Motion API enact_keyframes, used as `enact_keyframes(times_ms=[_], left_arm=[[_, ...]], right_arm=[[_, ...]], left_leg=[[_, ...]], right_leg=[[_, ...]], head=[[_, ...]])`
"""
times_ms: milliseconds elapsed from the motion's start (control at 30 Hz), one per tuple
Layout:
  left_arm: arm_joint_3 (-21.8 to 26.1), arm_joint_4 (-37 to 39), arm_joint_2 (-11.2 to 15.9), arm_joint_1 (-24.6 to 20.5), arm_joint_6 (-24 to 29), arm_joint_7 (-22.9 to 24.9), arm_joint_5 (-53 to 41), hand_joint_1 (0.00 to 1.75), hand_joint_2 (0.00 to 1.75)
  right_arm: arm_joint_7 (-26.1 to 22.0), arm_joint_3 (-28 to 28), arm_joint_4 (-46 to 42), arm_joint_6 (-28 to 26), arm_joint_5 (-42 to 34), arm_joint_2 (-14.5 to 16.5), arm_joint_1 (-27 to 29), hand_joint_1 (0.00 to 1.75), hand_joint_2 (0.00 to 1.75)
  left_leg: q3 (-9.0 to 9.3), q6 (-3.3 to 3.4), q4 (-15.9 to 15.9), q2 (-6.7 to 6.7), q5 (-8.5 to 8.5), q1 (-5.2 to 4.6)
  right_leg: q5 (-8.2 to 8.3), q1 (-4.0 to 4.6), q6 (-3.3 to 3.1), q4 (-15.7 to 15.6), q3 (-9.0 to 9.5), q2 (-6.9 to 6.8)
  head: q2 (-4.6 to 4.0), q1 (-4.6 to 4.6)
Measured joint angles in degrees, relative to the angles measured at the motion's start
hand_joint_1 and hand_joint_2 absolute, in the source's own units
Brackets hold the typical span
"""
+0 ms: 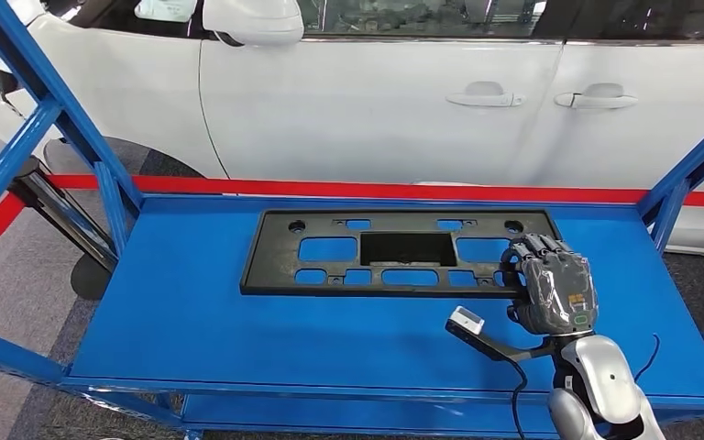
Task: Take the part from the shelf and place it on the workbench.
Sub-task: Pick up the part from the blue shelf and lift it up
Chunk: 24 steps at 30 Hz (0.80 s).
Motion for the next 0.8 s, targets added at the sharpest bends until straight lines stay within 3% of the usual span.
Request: enact_keyframes(times_ms=[67,133,200,233,267,300,367,433,500,567,700,733,767,800], left_arm=[[-0.01,0.00,-0.09,-0.08,0.01,0.15,0.00,0.00,1.75],[-0.01,0.00,-0.18,-0.10,0.01,0.28,0.00,0.00,1.75],[-0.01,0.00,-0.23,-0.08,-0.01,0.39,0.00,0.00,1.75],[-0.01,0.00,-0.24,-0.07,-0.01,0.44,0.00,0.00,1.75],[-0.01,0.00,-0.26,-0.08,-0.02,0.48,0.00,0.00,1.75],[-0.01,0.00,-0.27,-0.09,-0.03,0.50,0.00,0.00,1.75],[-0.01,0.00,-0.27,-0.11,-0.03,0.51,0.00,0.00,1.75],[-0.01,0.00,-0.29,-0.13,-0.03,0.52,0.00,0.00,1.75],[-0.01,0.00,-0.34,-0.17,-0.03,0.54,0.00,0.00,1.75],[-0.01,0.00,-0.39,-0.22,-0.03,0.57,0.00,0.00,1.75],[-0.01,0.00,-0.43,-0.31,-0.03,0.63,0.00,0.00,1.75],[-0.01,0.00,-0.43,-0.31,-0.03,0.68,0.00,0.00,1.75],[-0.01,0.00,-0.43,-0.31,-0.04,0.74,0.00,0.00,1.75],[-0.01,0.00,-0.43,-0.33,-0.03,0.79,0.00,0.00,1.75]], right_arm=[[-0.05,-0.14,-1.30,-0.28,0.39,0.00,0.41,1.75,1.75],[-0.09,-0.19,-2.59,-0.26,1.17,0.00,0.97,1.75,1.75],[0.02,-0.19,-3.66,-0.20,2.23,0.00,1.76,1.75,1.75],[0.09,-0.19,-4.04,-0.16,2.63,0.00,2.10,1.75,1.75],[0.15,-0.19,-4.39,-0.13,2.95,0.00,2.36,1.75,1.75],[0.19,-0.19,-4.67,-0.10,3.10,0.00,2.52,1.75,1.75],[0.28,-0.18,-5.21,-0.07,3.18,0.01,2.72,1.75,1.75],[0.43,-0.17,-5.68,-0.05,3.18,0.03,2.91,1.75,1.75],[0.58,-0.18,-6.05,-0.02,3.21,0.04,3.04,1.75,1.75],[0.67,-0.17,-6.50,0.08,3.14,0.04,3.05,1.75,1.75],[0.82,-0.17,-7.48,0.91,2.32,0.22,3.15,1.75,1.75],[0.86,-0.17,-7.65,1.24,2.12,0.31,3.21,1.75,1.75],[0.88,-0.17,-7.84,1.59,1.97,0.37,3.28,1.75,1.75],[0.88,-0.17,-8.06,1.84,1.85,0.39,3.34,1.75,1.75]], left_leg=[[0.14,0.56,-1.15,0.25,1.07,0.36],[-0.08,0.90,-1.46,0.42,1.52,0.49],[-0.45,0.90,-1.18,0.46,1.58,0.56],[-0.62,0.84,-0.95,0.44,1.56,0.65],[-0.81,0.66,-0.59,0.41,1.46,0.81],[-0.99,0.39,-0.18,0.37,1.28,0.99],[-1.57,-0.52,0.78,0.26,0.80,1.26],[-2.08,-1.40,1.54,0.17,0.57,1.20],[-2.40,-2.05,1.95,0.15,0.56,1.26],[-3.25,-2.36,3.51,0.14,-0.98,1.47],[-8.23,-1.97,16.29,0.10,-8.76,1.10],[-8.64,-1.70,18.01,0.09,-9.13,0.87],[-7.99,-1.28,17.56,0.07,-8.39,0.61],[-6.25,-0.72,14.89,0.05,-6.79,0.30]], right_leg=[[-2.12,-0.02,0.54,2.12,-0.90,-0.01],[-6.16,-0.35,1.04,8.49,-3.43,-0.04],[-8.22,-0.91,1.60,14.41,-5.60,-0.07],[-7.67,-1.22,1.88,14.82,-5.55,-0.11],[-6.17,-1.56,2.17,13.13,-4.51,-0.19],[-4.22,-1.87,2.44,9.81,-2.72,-0.29],[-2.31,-1.94,2.62,3.46,0.64,-0.30],[-2.58,-1.53,2.00,1.70,1.36,-0.10],[-2.31,-1.33,0.95,1.77,0.80,-0.01],[-1.86,-1.23,-0.16,1.53,0.28,-0.07],[-0.55,-0.28,-1.83,1.43,-1.42,-0.25],[-0.21,0.05,-2.02,1.47,-1.90,-0.28],[0.14,0.38,-2.14,1.51,-2.36,-0.27],[0.49,0.66,-2.20,1.54,-2.78,-0.24]], head=[[0.01,0.03],[-0.01,0.04],[-0.01,0.03],[-0.01,0.04],[-0.01,0.04],[-0.01,0.04],[0.00,0.04],[0.01,0.05],[0.01,0.07],[0.00,0.07],[0.00,0.05],[0.00,0.06],[0.00,0.06],[0.00,0.06]])
